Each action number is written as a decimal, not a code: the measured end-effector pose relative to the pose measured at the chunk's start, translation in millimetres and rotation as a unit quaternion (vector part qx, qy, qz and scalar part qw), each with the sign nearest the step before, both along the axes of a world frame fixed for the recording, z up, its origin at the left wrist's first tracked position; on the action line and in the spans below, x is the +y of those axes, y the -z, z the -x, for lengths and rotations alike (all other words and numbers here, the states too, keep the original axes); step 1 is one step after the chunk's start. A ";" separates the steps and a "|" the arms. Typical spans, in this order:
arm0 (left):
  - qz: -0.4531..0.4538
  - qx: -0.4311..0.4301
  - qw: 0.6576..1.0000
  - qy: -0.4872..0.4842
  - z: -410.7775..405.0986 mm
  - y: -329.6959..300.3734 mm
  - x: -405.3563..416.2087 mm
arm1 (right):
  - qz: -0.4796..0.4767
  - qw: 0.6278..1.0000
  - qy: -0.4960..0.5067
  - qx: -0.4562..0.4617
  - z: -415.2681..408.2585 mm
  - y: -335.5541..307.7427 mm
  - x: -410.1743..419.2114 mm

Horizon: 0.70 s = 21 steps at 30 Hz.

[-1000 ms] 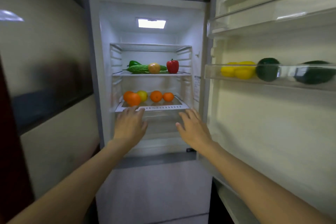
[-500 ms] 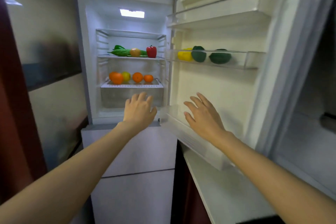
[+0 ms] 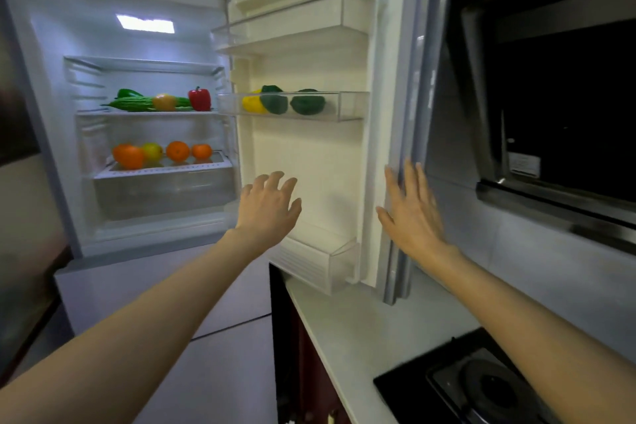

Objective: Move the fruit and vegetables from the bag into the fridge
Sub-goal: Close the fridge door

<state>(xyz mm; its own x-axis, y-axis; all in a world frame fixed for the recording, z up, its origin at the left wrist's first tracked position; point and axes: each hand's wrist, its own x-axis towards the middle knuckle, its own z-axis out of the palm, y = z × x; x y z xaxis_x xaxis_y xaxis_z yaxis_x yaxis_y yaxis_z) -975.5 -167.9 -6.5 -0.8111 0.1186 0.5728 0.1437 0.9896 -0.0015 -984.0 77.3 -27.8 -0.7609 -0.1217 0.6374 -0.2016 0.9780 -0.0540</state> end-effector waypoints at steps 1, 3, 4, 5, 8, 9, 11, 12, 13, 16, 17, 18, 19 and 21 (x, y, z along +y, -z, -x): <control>0.005 -0.001 1.000 0.002 2.5 -0.1 6.6 | 0.004 1.000 0.014 -0.006 2.3 0.2 6.9; 0.018 -0.003 1.000 0.003 7.9 0.2 18.6 | 0.012 0.999 0.031 -0.021 8.6 0.8 19.8; 0.024 -0.003 1.000 0.002 9.8 0.8 21.7 | 0.008 0.999 0.033 -0.032 11.8 1.3 23.3; 0.029 -0.003 1.000 0.000 11.4 1.5 23.9 | 0.002 0.999 0.030 -0.043 15.2 2.2 25.8; 0.038 -0.009 0.999 0.000 18.6 2.6 29.1 | 0.006 0.998 0.011 -0.058 24.6 4.5 31.3; 0.039 -0.012 0.999 -0.001 20.2 3.0 29.4 | 0.010 0.998 0.008 -0.057 26.6 5.6 31.7; 0.043 -0.015 0.999 -0.004 22.7 4.3 28.7 | 0.014 0.998 0.002 -0.053 28.8 8.1 32.2; 0.045 -0.016 0.999 -0.006 23.4 5.4 27.6 | 0.015 0.999 -0.001 -0.051 29.2 9.4 32.4; 0.045 -0.017 0.999 -0.007 23.6 6.5 26.4 | 0.014 0.999 -0.004 -0.050 29.1 10.3 32.7; 0.044 -0.015 0.999 -0.008 22.1 8.9 21.5 | 0.010 0.999 -0.014 -0.046 27.7 12.8 33.2; 0.044 -0.015 0.999 -0.010 20.9 10.0 19.3 | 0.009 0.999 -0.020 -0.043 26.5 13.4 32.7; 0.044 -0.016 0.999 -0.011 19.2 11.4 16.7 | 0.008 0.999 -0.025 -0.041 24.7 14.1 31.8; 0.043 -0.017 0.999 -0.014 17.2 13.2 13.6 | 0.005 0.999 -0.030 -0.039 22.4 14.8 30.4; 0.035 -0.018 0.999 -0.018 12.0 17.3 6.9 | -0.007 0.999 -0.037 -0.034 16.3 16.6 26.8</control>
